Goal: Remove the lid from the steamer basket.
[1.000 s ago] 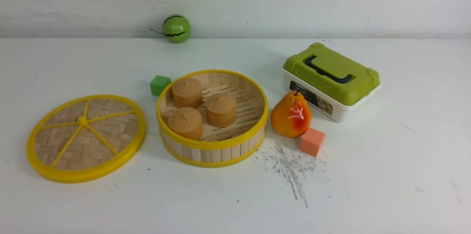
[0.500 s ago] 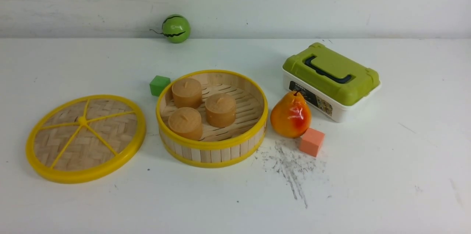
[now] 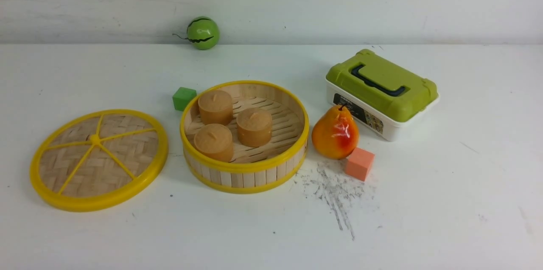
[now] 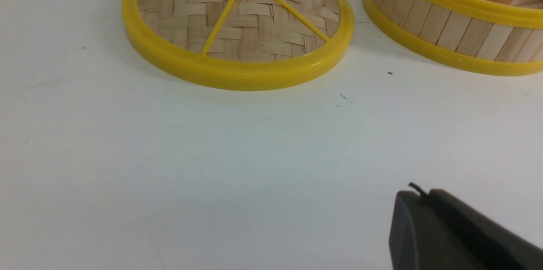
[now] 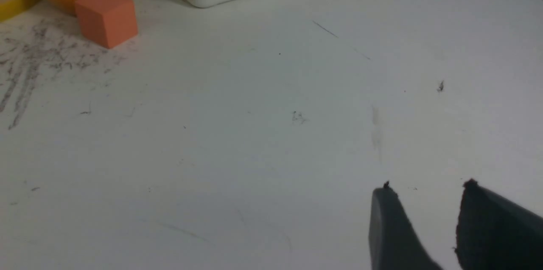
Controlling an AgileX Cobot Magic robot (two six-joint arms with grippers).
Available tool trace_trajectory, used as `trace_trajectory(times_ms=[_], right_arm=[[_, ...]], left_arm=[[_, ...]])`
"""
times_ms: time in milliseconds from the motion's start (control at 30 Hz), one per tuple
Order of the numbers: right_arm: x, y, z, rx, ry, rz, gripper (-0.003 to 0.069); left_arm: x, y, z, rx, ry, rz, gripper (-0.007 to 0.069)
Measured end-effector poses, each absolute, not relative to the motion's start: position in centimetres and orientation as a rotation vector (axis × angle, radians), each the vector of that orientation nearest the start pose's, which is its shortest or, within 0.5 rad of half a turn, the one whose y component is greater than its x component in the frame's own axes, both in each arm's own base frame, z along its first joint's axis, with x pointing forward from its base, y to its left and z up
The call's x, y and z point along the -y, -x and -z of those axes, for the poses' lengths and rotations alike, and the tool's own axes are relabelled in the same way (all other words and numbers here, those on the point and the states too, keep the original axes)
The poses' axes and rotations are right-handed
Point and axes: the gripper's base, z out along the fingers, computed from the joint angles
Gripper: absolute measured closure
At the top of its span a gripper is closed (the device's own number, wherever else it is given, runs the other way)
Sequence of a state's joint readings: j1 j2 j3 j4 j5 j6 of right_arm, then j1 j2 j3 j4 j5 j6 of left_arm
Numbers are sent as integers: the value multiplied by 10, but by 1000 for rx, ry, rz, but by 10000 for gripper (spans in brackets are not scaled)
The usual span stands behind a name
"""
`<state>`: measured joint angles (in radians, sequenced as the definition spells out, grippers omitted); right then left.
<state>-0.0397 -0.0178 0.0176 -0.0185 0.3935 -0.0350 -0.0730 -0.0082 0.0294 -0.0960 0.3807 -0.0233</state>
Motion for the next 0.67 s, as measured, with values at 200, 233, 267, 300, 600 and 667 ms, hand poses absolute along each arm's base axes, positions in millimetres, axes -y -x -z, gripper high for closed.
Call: trace_trajectory(times_ms=[200, 233, 267, 300, 600, 667], right_arm=[[3, -52, -173, -1877, 7, 70, 419], [3, -52, -173, -1877, 7, 70, 419], [3, -52, -173, -1877, 7, 70, 419], [3, -52, -173, -1877, 7, 70, 419], [3, -52, -173, -1877, 7, 70, 419], [3, -52, -173, -1877, 7, 70, 419]], left_arm=[[7, -52, -170, -1887, 13, 161, 597], [7, -52, -170, -1887, 13, 161, 596], [7, -52, -170, -1887, 13, 161, 596], [7, -52, -170, -1887, 13, 161, 596], [7, -52, -170, -1887, 13, 161, 589], [7, -52, -170, -1887, 13, 161, 587]])
